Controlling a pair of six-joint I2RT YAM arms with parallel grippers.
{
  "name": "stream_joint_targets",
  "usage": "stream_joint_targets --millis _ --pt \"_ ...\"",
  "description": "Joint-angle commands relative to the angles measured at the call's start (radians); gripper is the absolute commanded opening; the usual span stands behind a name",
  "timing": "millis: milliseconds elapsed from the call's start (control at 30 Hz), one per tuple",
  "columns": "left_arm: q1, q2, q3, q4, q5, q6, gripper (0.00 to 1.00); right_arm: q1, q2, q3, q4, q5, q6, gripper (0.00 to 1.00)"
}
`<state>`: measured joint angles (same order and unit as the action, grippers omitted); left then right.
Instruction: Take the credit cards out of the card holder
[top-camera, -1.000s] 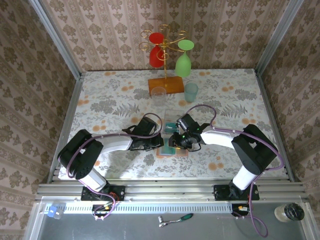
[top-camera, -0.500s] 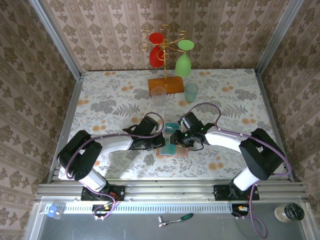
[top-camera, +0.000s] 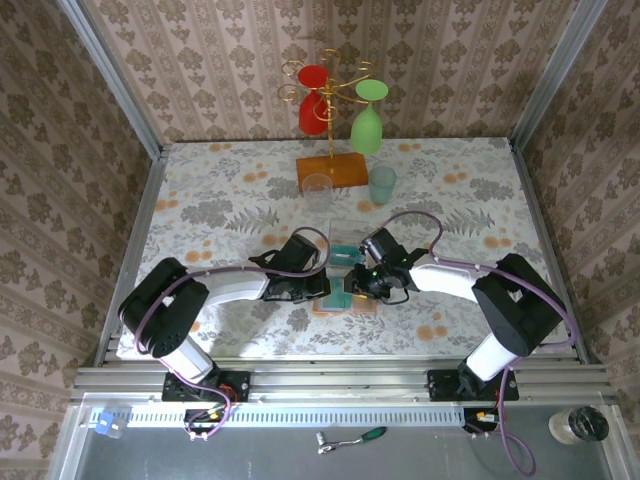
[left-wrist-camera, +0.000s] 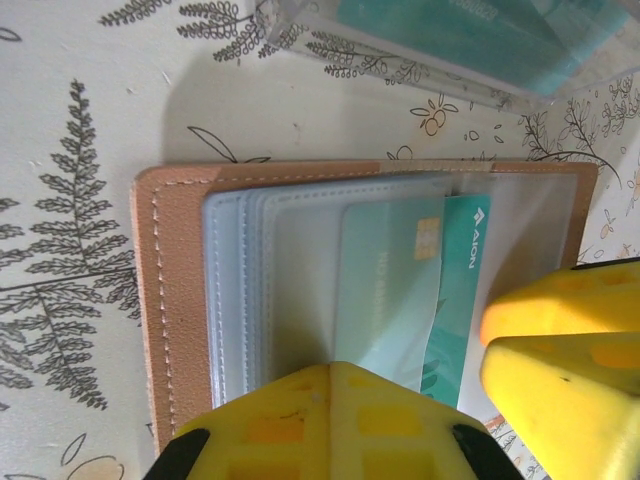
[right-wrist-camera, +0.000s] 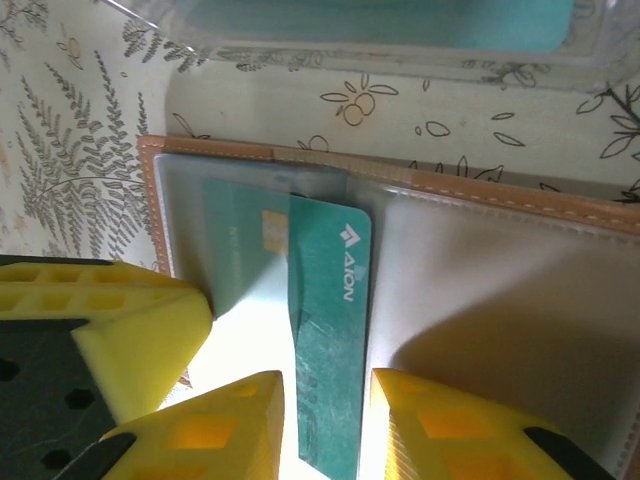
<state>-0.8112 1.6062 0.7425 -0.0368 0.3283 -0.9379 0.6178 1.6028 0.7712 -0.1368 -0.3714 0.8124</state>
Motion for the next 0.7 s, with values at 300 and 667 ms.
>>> stream_joint_targets --millis 300,667 --pt "-0.001 0.027 0.007 -0.043 -0.015 0.021 0.01 -0.006 0.018 -0.030 0.089 -0.048 0.045 0.25" --pt "0.000 0.029 0.005 -0.038 -0.014 0.017 0.01 -0.006 0.006 -0.030 0.105 -0.066 0.053 0.20"
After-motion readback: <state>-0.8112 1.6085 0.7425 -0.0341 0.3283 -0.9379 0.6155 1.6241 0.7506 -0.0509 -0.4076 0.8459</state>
